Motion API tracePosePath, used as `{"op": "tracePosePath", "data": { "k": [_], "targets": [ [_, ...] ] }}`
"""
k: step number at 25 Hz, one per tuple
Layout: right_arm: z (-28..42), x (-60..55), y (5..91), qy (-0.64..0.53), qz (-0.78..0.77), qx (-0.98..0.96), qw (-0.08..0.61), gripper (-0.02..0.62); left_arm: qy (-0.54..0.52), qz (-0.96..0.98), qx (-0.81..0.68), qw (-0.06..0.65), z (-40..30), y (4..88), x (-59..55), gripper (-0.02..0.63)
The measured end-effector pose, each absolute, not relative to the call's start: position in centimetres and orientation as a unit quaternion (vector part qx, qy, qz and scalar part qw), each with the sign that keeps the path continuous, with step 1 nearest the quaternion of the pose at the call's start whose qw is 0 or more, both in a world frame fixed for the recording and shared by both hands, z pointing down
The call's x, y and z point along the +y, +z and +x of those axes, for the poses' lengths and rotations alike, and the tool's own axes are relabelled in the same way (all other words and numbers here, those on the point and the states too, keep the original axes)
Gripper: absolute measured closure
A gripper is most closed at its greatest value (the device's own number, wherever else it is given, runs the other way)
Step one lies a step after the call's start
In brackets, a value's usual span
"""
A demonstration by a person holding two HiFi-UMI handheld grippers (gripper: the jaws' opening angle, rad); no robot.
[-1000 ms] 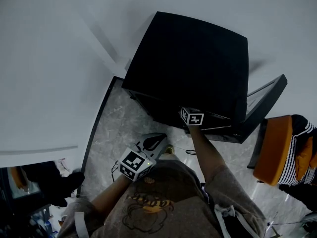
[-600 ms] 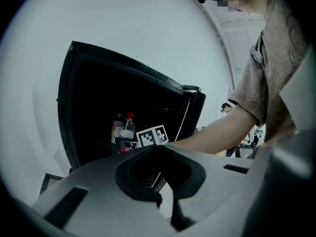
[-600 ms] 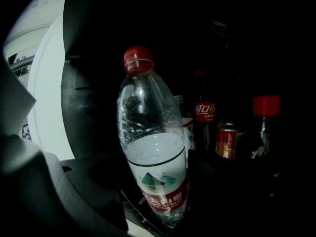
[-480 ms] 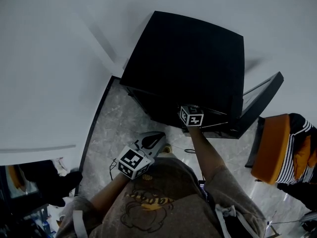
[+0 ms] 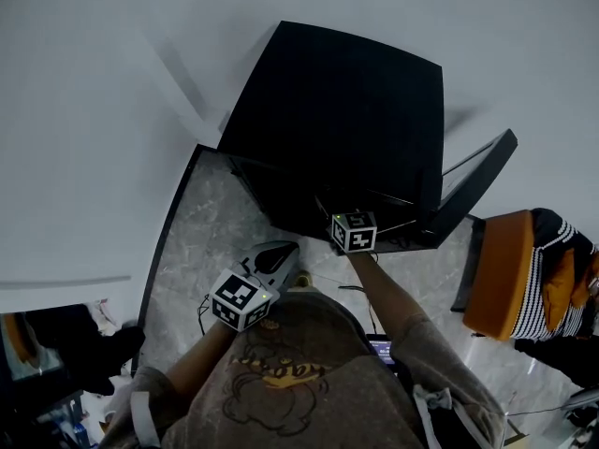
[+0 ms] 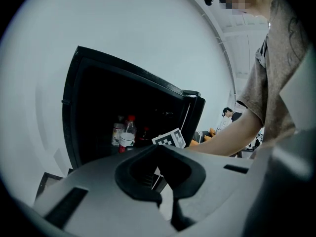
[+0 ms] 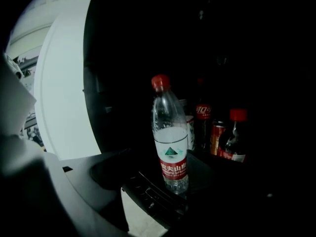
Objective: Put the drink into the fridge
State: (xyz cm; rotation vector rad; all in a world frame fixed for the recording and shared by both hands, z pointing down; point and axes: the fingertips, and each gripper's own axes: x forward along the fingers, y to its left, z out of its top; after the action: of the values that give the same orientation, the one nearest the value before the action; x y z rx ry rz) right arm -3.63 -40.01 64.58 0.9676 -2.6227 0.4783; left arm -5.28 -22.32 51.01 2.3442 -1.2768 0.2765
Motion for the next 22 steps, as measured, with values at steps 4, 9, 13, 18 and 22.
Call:
{"op": "tracePosePath", "data": {
  "k": [4, 9, 13, 18, 22],
  "targets": [
    [-3.9, -38.0, 62.3, 0.165, 0.318, -0.922, 0.146, 0.255, 0.097, 0.852, -0.461, 0.228, -5.7, 51.0, -22.3, 0.601],
    [-5.0, -34.7, 59.7, 0.167, 0.268, -0.939, 0.139, 0.268, 0.091, 0.855, -0.457, 0.228, -5.7, 50.6, -22.3, 0.601],
    [-4.6, -32.8, 58.4, 0.165, 0.261, -0.941, 0.135, 0.470, 0.086, 0.858, -0.455, 0.222, -5.8, 50.1, -22.3, 0.601],
    [-3.5, -31.3, 55.7, 0.175, 0.261, -0.943, 0.113, 0.528, 0.084, 0.862, -0.450, 0.217, -5.9, 49.6, -22.4, 0.600],
    [-2.9, -29.4, 52.3, 0.179, 0.242, -0.949, 0.093, 0.560, 0.082, 0.866, -0.445, 0.212, -6.0, 49.0, -22.4, 0.601]
  ]
}}
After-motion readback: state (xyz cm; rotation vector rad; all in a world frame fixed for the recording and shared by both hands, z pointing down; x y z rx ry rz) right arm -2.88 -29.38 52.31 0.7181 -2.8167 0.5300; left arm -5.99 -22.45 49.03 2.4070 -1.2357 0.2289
